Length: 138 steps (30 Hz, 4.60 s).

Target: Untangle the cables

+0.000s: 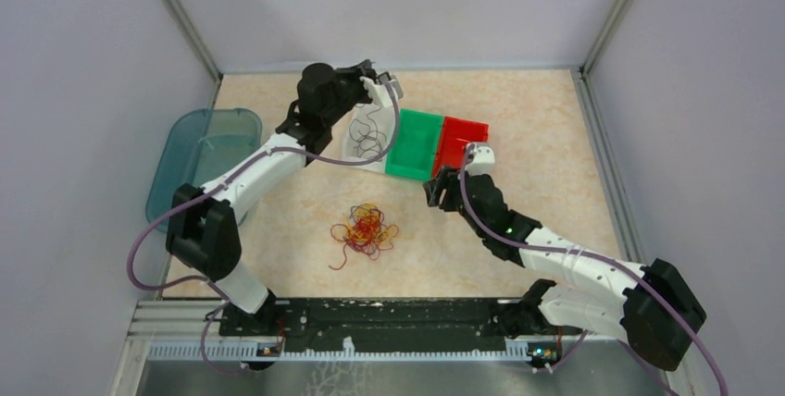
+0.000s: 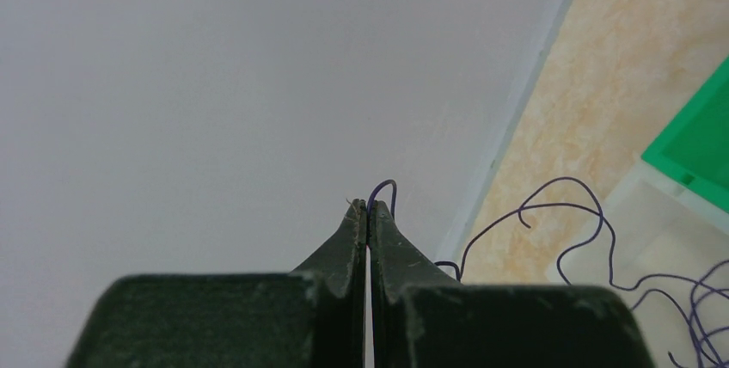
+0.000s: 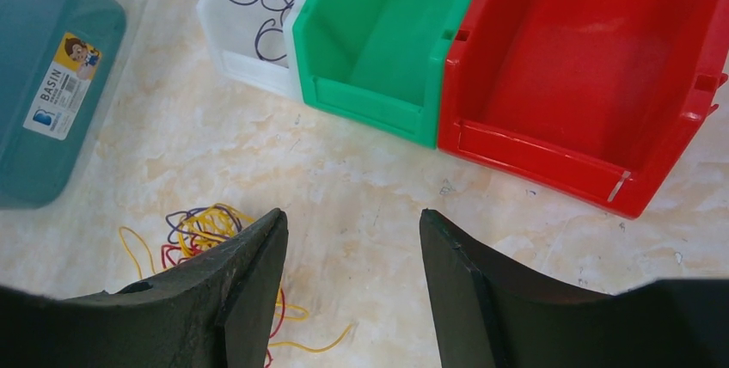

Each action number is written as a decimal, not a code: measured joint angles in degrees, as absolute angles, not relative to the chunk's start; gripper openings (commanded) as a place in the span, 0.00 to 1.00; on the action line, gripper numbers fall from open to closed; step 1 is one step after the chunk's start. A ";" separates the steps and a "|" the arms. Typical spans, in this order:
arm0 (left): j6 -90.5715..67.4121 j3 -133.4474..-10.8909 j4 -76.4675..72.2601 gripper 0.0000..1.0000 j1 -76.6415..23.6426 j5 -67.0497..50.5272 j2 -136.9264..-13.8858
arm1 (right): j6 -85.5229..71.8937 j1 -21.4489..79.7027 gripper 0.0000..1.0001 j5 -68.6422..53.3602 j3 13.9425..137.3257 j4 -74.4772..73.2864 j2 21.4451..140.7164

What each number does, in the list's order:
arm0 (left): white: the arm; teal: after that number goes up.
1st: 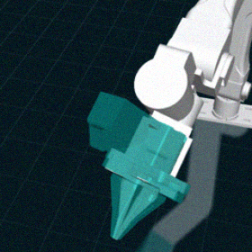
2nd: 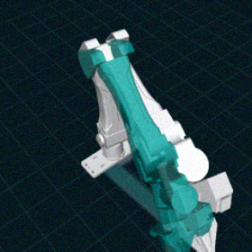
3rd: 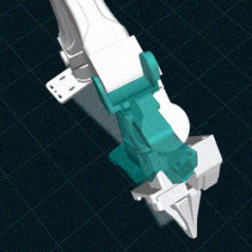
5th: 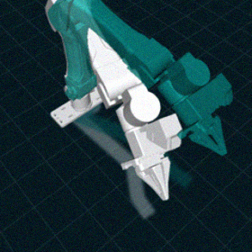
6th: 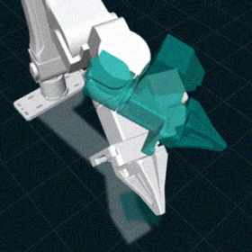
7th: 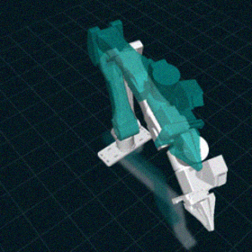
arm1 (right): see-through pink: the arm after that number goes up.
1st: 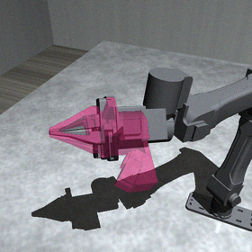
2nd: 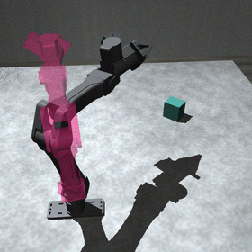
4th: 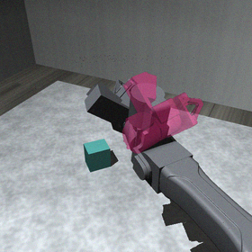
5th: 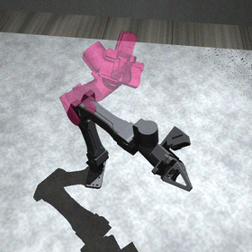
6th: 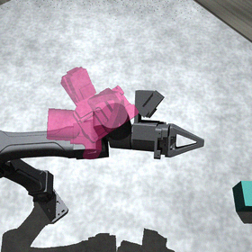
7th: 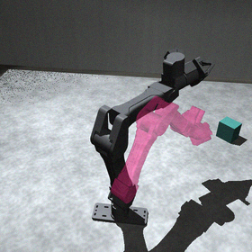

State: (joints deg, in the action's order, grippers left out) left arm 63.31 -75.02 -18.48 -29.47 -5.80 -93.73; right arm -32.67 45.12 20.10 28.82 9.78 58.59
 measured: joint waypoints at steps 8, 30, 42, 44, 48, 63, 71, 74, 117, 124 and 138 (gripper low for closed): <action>58.65 -78.39 -5.10 0.02 -29.47 -6.07 -97.30 | -32.82 45.12 0.60 20.40 28.93 9.32 59.07; 47.86 -82.56 6.50 0.03 -29.52 -6.68 -105.56 | -34.79 45.12 0.63 23.27 28.93 8.29 60.14; 44.14 -84.38 4.69 0.01 -29.10 -7.29 -111.77 | -36.84 45.04 0.68 24.45 28.93 8.34 59.72; 44.29 -84.25 4.29 0.00 -28.84 -6.85 -113.51 | -37.01 44.88 0.69 24.47 28.93 8.43 59.61; 44.60 -83.53 3.14 0.00 -27.77 -6.13 -115.20 | -37.19 44.82 0.71 24.32 28.93 8.49 59.64; 44.53 -87.68 11.46 1.00 -26.11 -9.78 -115.77 | -37.28 44.47 0.71 22.06 30.17 8.49 60.40; 43.48 -96.09 22.96 1.00 -24.88 -17.15 -108.49 | -35.38 44.31 0.70 18.24 30.44 8.67 59.86; 43.29 -96.27 25.96 1.00 -23.46 -20.03 -103.85 | -34.20 44.31 0.69 16.32 30.57 8.64 59.57; 61.60 -66.52 47.37 0.73 -22.52 -40.21 -86.85 | -31.66 46.54 0.60 -5.23 37.95 15.49 79.44; 63.61 -65.95 45.76 0.60 -23.90 -39.59 -91.39 | -35.42 44.56 0.58 -4.58 33.39 17.41 73.76; 68.07 -65.95 45.43 0.34 -26.76 -36.51 -94.61 | -37.76 44.56 0.58 -4.32 31.05 19.22 73.38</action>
